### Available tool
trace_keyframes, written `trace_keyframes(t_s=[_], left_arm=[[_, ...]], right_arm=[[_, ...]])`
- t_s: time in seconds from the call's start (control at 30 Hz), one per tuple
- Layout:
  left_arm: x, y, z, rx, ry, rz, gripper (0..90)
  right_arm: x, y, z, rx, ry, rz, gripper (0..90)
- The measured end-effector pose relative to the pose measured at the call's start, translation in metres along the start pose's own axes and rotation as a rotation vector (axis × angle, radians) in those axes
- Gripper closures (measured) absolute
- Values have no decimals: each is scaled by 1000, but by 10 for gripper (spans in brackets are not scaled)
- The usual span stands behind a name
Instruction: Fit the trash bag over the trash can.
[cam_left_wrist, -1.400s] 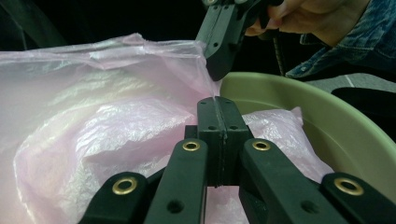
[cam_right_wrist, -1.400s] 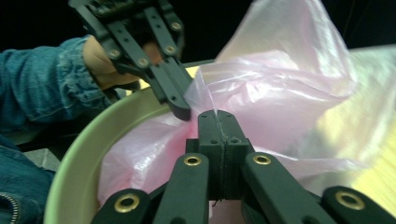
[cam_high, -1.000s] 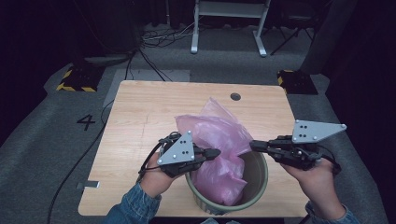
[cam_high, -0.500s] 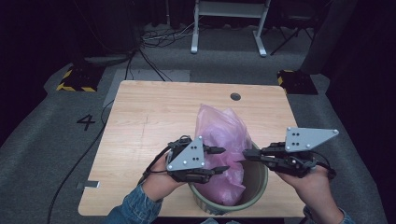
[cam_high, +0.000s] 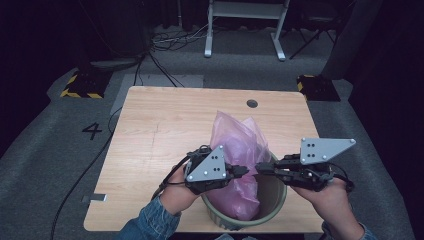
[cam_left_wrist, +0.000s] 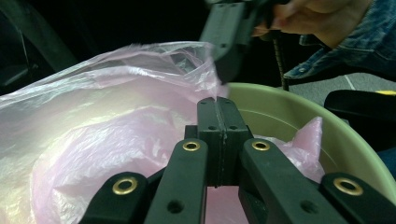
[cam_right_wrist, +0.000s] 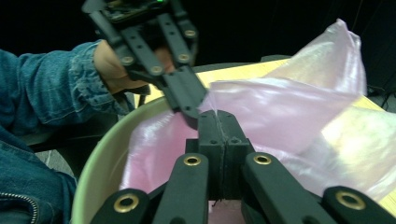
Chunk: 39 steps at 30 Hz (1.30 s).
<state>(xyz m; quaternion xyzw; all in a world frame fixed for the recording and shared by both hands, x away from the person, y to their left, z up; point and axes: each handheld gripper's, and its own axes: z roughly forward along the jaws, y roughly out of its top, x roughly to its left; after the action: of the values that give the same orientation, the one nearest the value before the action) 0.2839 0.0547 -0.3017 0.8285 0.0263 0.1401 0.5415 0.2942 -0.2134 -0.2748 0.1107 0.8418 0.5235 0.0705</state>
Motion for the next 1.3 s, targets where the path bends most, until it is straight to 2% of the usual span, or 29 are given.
trace_keyframes(t_s=[0.13,0.23,0.33,0.43,0.7,0.93,1.17,1.3], left_arm=[[-5,1,0,5,16,32,899],[-5,1,-1,6,21,31,899],[-1,-1,-5,-10,17,15,899],[1,-4,-9,-21,21,4,899],[8,-16,-27,-39,50,-35,899],[8,-29,-50,-62,82,-61,899],[8,-43,-69,-64,112,-89,899],[9,-55,-83,-70,142,-111,899]], right_arm=[[-4,-2,0,-2,-26,-11,900],[-6,-3,-1,-5,-22,-5,900],[-6,-2,-3,-8,-33,-5,900],[-9,-1,-10,-15,-65,3,900],[-19,-8,-29,-27,-120,38,900],[-25,-15,-48,-28,-165,61,900],[-26,-22,-66,-22,-208,81,900],[-27,-27,-77,-19,-230,98,900]])
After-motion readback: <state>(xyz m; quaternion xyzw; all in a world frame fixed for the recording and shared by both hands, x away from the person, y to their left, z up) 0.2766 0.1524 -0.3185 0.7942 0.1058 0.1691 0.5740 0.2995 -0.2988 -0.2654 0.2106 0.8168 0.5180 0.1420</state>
